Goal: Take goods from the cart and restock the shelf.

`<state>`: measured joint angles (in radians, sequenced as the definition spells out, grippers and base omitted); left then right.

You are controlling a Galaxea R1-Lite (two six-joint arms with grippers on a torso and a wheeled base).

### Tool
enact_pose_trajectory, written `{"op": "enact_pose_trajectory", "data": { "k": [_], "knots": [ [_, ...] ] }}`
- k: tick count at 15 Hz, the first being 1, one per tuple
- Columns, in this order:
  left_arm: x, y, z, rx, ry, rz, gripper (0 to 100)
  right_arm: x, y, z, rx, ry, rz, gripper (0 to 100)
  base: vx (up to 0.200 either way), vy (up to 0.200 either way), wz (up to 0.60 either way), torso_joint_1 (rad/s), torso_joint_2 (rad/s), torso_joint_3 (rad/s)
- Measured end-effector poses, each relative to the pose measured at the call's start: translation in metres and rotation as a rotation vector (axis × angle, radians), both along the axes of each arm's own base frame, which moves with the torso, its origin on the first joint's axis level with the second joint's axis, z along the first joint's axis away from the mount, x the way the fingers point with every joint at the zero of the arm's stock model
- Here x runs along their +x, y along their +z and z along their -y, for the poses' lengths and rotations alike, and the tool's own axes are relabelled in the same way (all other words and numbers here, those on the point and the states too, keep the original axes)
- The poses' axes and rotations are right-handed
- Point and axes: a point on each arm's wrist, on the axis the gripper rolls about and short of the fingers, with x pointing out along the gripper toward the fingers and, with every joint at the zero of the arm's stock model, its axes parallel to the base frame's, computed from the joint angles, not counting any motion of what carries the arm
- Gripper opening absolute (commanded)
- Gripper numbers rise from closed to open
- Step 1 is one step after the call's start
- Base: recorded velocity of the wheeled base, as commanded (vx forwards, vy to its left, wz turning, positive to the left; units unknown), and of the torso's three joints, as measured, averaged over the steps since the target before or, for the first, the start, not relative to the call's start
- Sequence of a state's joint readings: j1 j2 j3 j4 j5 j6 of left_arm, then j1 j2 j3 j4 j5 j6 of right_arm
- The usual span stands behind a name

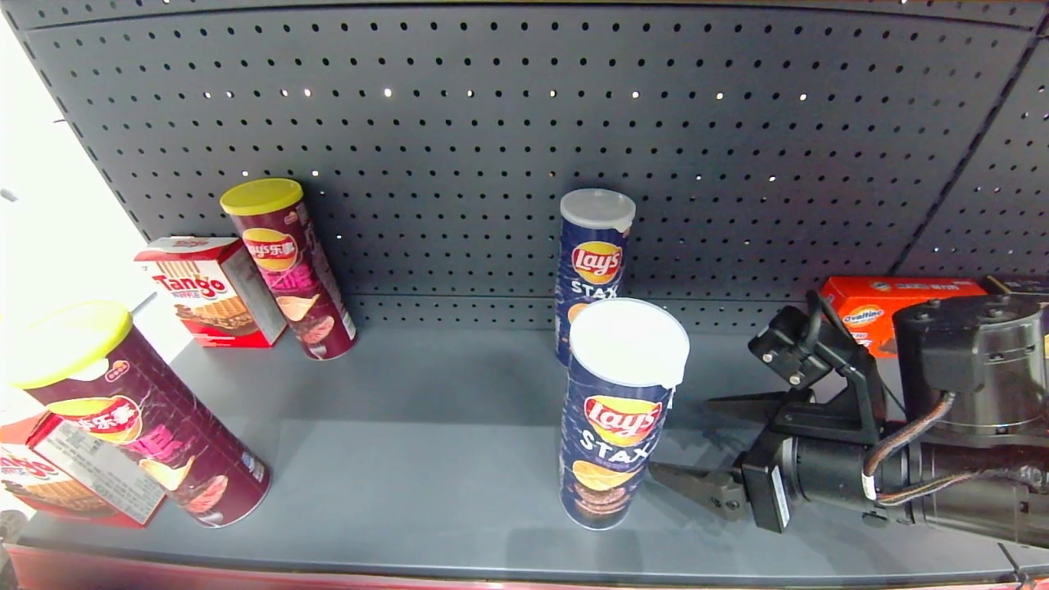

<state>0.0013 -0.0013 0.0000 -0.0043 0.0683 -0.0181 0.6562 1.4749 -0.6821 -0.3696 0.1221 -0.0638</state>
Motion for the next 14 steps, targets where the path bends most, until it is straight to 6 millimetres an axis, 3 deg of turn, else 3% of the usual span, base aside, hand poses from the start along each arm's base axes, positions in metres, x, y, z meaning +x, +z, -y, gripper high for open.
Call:
{"op": "enact_pose_trajectory", "data": {
  "k": [11, 14],
  "knots": [
    [0.0, 0.0, 0.0, 0.0, 0.001, 0.0, 100, 0.001, 0.0, 0.0, 0.007, -0.006, 0.008, 100, 0.0, 0.0, 0.0, 0.0, 0.0, 0.0],
    [0.0, 0.0, 0.0, 0.0, 0.0, 0.0, 100, -0.004, 0.01, 0.02, 0.037, -0.065, 0.048, 100, 0.0, 0.0, 0.0, 0.0, 0.0, 0.0]
  ]
}}
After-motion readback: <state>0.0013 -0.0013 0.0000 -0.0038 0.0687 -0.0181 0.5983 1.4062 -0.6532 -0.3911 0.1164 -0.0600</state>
